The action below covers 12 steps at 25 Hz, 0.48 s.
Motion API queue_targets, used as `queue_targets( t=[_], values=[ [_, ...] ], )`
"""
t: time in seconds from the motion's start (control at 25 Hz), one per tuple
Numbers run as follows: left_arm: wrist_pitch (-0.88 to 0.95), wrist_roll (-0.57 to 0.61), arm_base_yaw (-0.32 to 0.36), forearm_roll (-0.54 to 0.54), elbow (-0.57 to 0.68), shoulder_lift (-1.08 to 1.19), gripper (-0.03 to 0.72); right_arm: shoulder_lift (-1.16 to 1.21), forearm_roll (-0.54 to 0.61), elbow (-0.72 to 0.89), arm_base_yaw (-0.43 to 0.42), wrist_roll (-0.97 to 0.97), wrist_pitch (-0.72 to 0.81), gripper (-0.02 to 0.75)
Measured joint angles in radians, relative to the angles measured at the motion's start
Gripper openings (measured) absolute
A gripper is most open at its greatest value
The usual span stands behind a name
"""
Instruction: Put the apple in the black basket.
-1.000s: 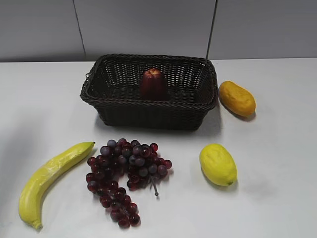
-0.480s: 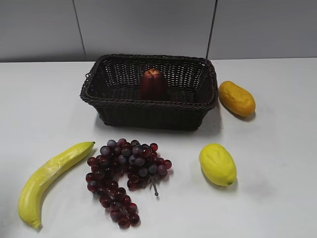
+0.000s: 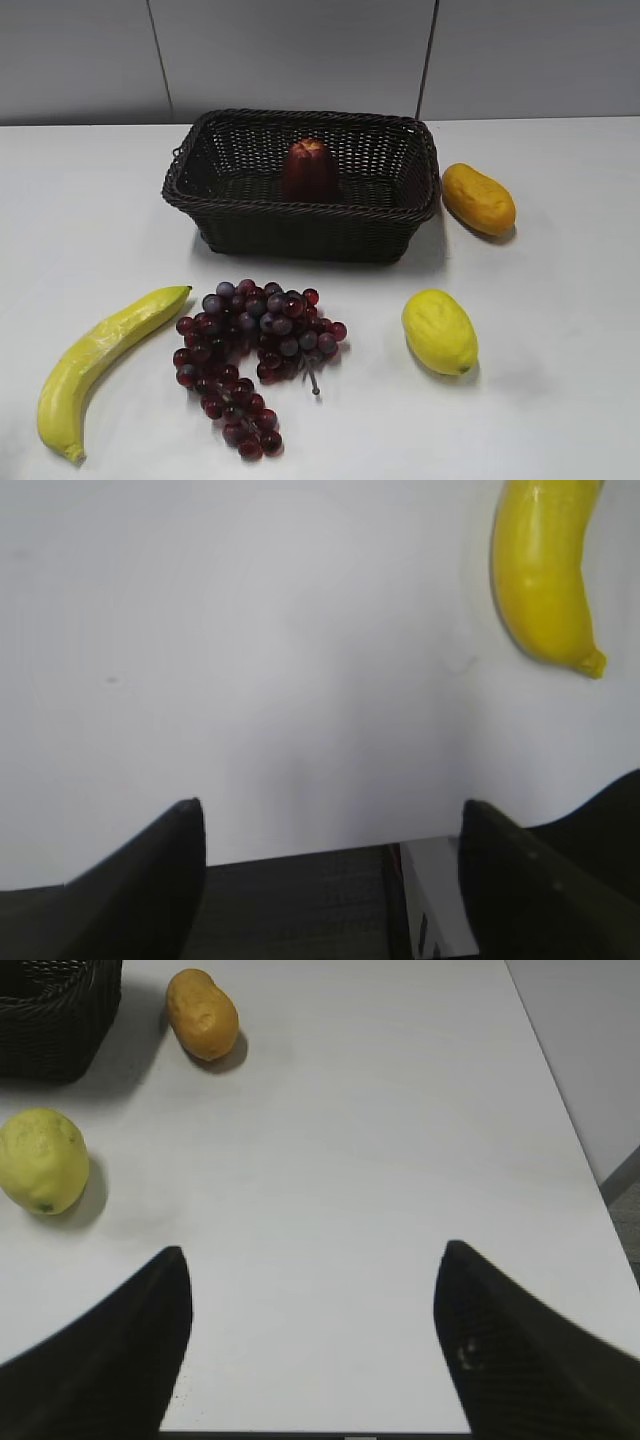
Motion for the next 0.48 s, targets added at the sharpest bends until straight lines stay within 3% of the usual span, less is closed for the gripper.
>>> queue_targets(
  t=[0.48],
  values=[
    [0.017,-0.022,0.0,-0.02,0.052,-0.466,0.581,0.0,0.0,0.0,0.0,0.0,0.0,0.573]
  ],
)
